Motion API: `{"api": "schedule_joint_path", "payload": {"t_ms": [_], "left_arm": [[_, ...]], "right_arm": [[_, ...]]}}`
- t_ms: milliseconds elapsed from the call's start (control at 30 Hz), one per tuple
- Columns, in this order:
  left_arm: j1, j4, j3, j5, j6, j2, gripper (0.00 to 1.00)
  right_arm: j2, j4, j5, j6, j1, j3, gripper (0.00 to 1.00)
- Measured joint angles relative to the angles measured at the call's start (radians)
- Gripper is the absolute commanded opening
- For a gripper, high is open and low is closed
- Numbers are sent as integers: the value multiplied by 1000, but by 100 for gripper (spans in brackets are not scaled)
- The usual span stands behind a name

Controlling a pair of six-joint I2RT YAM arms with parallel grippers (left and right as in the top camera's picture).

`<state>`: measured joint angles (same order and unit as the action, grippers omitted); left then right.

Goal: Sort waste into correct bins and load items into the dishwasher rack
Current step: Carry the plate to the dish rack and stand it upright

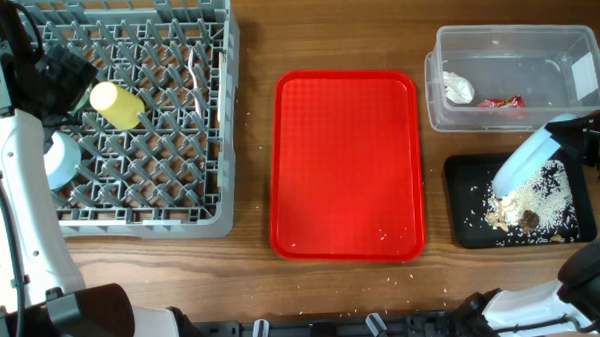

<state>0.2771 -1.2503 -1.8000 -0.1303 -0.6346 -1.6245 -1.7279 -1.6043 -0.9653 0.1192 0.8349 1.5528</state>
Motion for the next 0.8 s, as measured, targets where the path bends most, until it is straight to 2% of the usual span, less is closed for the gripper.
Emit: {"api": "schedule_joint_path", "payload": {"t_ms": [100,167,233,300,333,367,400,500,600,700,733,767,800], "left_arm": [[0,0,0,0,0,0,100],[0,0,0,0,0,0,100],[0,1,0,0,0,0,100],[0,2,0,0,0,0,100],[0,1,0,1,0,0,100],[0,2,0,0,0,0,100],[0,5,0,0,0,0,100],[0,2,0,2,0,0,100],[0,-1,2,1,0,-1,100],[0,0,2,0,0,0,100],[0,2,2,0,0,-1,100],[0,1,2,0,0,0,100],[0,2,2,0,0,-1,100]], "right_arm": [[24,-1,-56,34,-31,0,4],[90,4,-95,39,-109,-1,4],[182,95,-147,5,-220,-6,4],[287,315,-179,-130,-369,-8,4],[333,523,-189,-292,-490,-2,4],[343,635,-172,-373,-560,-3,4],[342,825,-139,-489,-660,-7,4],[285,1257,36,-770,-1012,-4,4],[120,1567,167,-930,-1231,1,4],[-77,1864,212,-1032,-1314,-4,4],[-107,1885,220,-1043,-1321,-4,4],[-246,2041,236,-1134,-1352,-9,4],[-312,2153,243,-1198,-1364,-11,4]]}}
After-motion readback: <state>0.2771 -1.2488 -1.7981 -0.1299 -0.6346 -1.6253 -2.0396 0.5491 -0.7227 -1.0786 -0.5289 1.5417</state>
